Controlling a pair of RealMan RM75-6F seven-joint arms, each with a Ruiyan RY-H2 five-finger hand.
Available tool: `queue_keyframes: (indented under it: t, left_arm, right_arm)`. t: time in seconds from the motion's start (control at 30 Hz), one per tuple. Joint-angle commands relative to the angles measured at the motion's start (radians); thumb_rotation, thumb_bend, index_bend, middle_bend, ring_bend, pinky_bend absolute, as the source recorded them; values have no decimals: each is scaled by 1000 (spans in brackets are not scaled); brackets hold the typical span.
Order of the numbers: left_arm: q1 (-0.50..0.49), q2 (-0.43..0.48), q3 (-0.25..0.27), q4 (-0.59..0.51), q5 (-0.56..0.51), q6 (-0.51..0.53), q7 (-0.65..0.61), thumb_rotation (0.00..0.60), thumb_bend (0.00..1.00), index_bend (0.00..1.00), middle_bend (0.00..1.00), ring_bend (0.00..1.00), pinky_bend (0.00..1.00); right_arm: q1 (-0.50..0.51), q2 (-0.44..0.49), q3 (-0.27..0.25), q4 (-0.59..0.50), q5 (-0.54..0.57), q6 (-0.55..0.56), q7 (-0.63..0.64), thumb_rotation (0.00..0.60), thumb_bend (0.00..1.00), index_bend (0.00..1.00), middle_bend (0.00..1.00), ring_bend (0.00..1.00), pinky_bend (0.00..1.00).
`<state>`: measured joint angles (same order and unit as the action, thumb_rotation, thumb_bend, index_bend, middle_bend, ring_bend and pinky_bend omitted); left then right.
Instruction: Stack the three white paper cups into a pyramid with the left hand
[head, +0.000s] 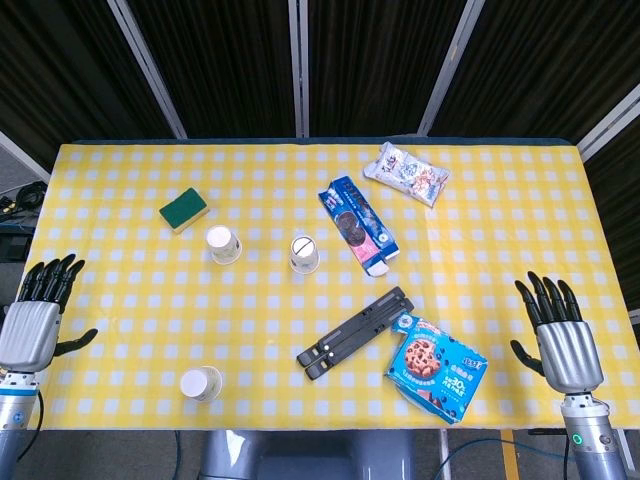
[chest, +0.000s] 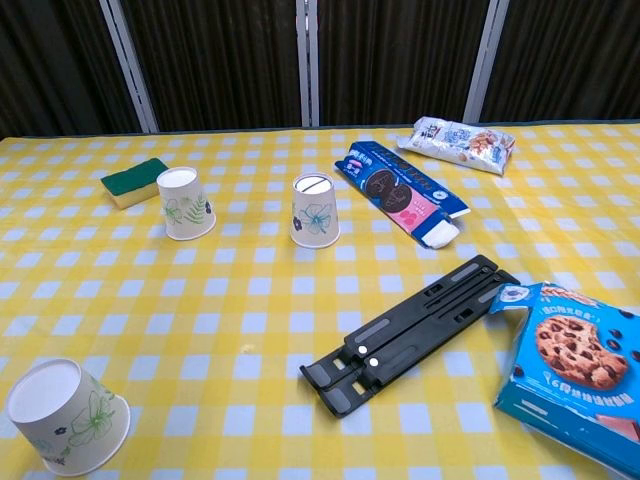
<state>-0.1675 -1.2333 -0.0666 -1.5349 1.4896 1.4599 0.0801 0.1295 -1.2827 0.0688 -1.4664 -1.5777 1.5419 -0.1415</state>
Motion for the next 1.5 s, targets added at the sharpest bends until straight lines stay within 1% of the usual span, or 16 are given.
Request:
queue_keyframes:
  t: [0.03,0.4,0.77,1.5]
  left_arm:
    - [0,1,0,-2,-2,-2,2,600,23,0,0,0,0]
    - [-1,1,1,-6,-1,-2,6,600,22,0,0,0,0]
    - [-10,-4,-1,2,-13,-25,7,600,22,0,0,0,0]
    - [-9,-6,3,-2,-1,-15,11,600,24,0,0,0,0]
  right_arm:
    - [0,1,0,-2,1,-1,0,600,120,47,0,0,0]
    - [-2,4,-1,-7,-6,3,-2,600,119,47,0,0,0]
    - [2,1,1,-3,-2,-7,-1,600,119,55,0,0,0]
    - [-1,5,-6,-12,-5,-11,-12,600,120,63,0,0,0]
